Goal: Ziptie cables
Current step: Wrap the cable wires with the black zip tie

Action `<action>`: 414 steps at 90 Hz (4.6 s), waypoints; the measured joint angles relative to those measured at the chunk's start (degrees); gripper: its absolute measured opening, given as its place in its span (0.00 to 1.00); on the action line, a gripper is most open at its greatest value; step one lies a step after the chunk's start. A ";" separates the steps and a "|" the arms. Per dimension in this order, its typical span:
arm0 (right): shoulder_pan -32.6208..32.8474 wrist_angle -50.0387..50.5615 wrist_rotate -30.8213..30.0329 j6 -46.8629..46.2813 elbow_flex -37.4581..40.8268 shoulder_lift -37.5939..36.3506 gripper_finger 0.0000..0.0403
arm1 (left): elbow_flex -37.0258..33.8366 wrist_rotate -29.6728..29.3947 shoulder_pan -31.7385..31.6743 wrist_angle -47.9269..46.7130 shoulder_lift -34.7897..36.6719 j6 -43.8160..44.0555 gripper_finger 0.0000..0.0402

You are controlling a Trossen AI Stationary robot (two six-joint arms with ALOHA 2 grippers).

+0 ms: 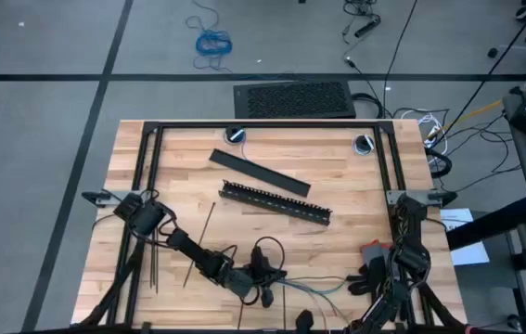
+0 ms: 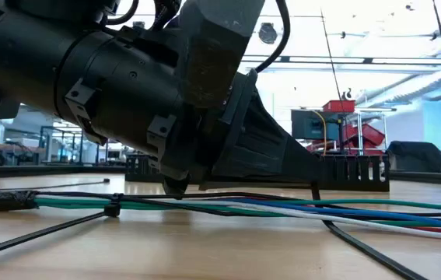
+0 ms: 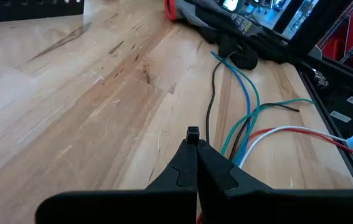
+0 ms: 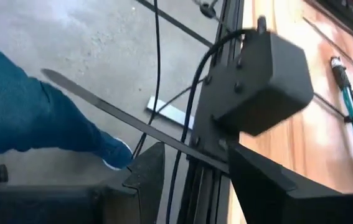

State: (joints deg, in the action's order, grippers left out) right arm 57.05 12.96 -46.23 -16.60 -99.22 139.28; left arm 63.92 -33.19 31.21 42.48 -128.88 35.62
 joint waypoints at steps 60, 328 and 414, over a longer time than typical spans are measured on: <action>-1.00 -8.26 -3.45 0.91 -0.02 3.87 0.35 | -0.07 0.15 -0.12 0.01 -0.02 -0.59 0.00; -7.86 29.83 1.26 -66.96 -1.31 -6.88 0.00 | 0.24 -17.86 9.91 20.87 0.26 -85.98 0.00; 0.58 10.33 -19.00 -42.58 -1.22 -6.88 0.00 | 0.24 -14.73 9.37 23.21 0.26 -85.50 0.00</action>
State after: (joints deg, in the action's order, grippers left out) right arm 57.63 23.29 -65.23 -59.17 -100.44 132.40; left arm 64.16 -47.92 40.57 65.69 -128.62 -49.88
